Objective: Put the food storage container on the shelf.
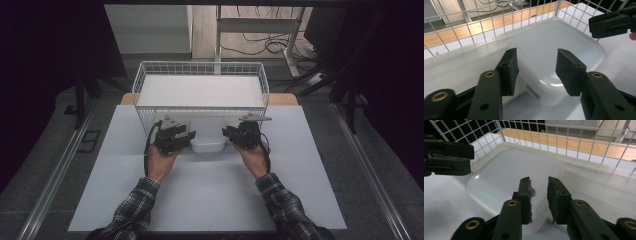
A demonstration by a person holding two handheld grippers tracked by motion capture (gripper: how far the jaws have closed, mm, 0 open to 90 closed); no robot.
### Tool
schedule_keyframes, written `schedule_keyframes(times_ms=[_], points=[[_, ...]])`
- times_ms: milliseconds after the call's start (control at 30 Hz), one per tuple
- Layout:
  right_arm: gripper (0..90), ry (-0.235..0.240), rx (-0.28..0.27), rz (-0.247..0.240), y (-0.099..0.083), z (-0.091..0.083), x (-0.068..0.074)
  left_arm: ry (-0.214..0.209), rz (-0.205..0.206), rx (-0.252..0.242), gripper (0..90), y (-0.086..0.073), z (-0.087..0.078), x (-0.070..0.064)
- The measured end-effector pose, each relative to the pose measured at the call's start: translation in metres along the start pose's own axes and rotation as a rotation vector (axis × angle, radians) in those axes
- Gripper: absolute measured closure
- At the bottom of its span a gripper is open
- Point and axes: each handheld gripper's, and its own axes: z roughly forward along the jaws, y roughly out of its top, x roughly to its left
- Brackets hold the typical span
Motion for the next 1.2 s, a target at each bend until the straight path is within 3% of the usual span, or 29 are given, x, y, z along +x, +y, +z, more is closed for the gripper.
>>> schedule_keyframes(times_ms=[200, 400, 600, 767, 900, 1200], points=[[80.3, 0.037, -0.004, -0.021, -0.002, -0.013, 0.004, -0.062, -0.021, -0.012, 35.4, -0.008, -0.012, -0.002], [85.2, 0.077, 0.007, -0.060, -0.009, -0.022, 0.008, -0.137, -0.061, 0.007, 21.2, -0.022, -0.026, -0.006], [88.7, 0.090, 0.029, -0.129, -0.012, -0.028, 0.018, -0.162, -0.037, 0.020, 13.5, -0.037, -0.042, -0.011], [88.8, 0.112, 0.047, -0.156, -0.017, -0.031, 0.027, -0.137, 0.015, 0.021, 9.8, -0.052, -0.056, -0.020], [88.7, 0.129, 0.066, -0.172, -0.021, -0.028, 0.033, -0.136, 0.022, 0.007, 8.1, -0.063, -0.064, -0.024], [88.7, 0.156, 0.098, -0.185, -0.027, -0.021, 0.041, -0.110, 0.098, 0.034, 5.2, -0.086, -0.075, -0.038]])
